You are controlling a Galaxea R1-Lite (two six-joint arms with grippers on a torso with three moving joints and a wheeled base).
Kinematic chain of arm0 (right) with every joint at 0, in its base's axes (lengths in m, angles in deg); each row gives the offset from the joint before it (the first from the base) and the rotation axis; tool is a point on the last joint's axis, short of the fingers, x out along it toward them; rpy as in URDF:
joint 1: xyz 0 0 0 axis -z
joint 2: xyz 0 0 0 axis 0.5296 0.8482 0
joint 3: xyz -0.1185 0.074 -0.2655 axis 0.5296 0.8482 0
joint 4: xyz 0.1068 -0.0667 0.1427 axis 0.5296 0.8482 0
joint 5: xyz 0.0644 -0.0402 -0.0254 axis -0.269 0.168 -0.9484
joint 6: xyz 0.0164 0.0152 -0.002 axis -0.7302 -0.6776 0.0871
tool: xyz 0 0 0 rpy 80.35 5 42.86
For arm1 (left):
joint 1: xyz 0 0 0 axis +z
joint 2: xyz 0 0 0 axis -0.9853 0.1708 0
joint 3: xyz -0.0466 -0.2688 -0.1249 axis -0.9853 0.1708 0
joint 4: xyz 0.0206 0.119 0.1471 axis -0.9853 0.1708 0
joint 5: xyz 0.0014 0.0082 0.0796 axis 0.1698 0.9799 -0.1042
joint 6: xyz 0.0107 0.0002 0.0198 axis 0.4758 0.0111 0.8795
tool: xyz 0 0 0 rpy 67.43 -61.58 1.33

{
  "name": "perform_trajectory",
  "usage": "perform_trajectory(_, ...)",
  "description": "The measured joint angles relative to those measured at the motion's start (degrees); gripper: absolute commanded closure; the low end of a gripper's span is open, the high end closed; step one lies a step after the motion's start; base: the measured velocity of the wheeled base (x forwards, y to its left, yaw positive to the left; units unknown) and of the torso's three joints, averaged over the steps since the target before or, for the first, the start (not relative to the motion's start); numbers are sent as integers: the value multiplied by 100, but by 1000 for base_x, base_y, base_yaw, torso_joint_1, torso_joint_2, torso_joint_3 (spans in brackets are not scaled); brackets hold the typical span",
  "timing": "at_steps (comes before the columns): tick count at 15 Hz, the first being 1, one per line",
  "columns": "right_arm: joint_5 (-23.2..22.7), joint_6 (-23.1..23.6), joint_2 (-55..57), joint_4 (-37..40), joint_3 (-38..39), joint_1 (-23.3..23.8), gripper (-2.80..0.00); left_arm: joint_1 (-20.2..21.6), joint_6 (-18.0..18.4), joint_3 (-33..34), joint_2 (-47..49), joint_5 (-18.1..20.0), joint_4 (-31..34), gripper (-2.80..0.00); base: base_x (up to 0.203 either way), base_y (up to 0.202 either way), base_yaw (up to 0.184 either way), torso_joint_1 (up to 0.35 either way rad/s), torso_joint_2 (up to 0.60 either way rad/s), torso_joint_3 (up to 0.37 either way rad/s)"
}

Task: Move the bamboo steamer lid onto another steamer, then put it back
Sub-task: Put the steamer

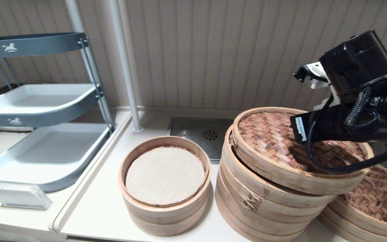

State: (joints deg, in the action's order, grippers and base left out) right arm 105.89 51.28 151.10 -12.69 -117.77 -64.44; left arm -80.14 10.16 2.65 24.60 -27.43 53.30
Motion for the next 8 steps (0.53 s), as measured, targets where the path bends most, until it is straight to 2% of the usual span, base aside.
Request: perform_trajectory(8, 74, 9, 0, -205, 30, -158, 0, -2, 2, 0, 0, 1, -1, 0, 0, 0, 0, 0, 0, 0)
